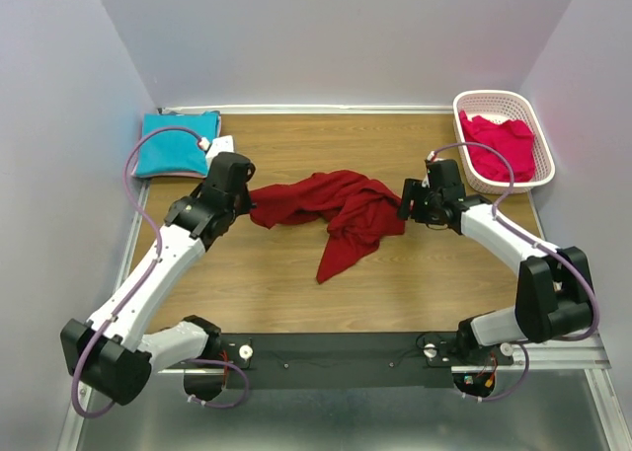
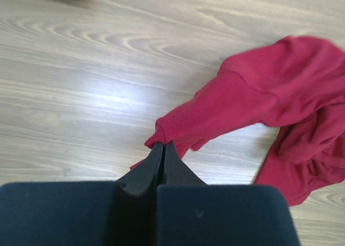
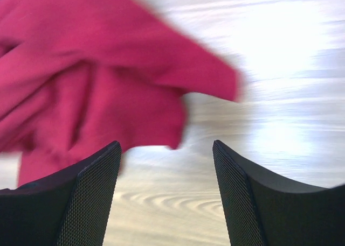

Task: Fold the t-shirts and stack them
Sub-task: Flatten the tshirt out

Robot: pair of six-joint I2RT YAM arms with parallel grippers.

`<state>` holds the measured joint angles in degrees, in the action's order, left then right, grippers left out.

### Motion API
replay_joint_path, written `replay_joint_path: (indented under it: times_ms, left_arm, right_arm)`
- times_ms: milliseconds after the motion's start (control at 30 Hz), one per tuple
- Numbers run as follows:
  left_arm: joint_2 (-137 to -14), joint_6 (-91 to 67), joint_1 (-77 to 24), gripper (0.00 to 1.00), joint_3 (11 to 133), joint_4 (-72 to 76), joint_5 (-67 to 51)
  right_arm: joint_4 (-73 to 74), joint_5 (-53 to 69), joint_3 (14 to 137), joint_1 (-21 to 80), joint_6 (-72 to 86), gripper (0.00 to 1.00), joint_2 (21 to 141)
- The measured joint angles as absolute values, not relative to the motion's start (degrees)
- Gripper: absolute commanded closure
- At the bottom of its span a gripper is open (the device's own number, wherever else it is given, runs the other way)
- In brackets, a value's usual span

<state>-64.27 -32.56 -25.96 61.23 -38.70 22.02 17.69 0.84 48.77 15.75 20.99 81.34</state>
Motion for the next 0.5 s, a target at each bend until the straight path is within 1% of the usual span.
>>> replay_joint_path:
  times_ms: [200,500]
  left_arm:
    - [-60.66,-30.81,-23.90,1.00,61.49,-39.70,22.37]
    - [-58.13,-28.69,-21.37,1.00,61.14,-40.01,22.35]
  right_arm:
    - [17.41,-3.97,49.56,15.25,20.97,0.23,83.53]
    - [15.16,-2.48,53.60,13.85,18.50,0.23,93.25]
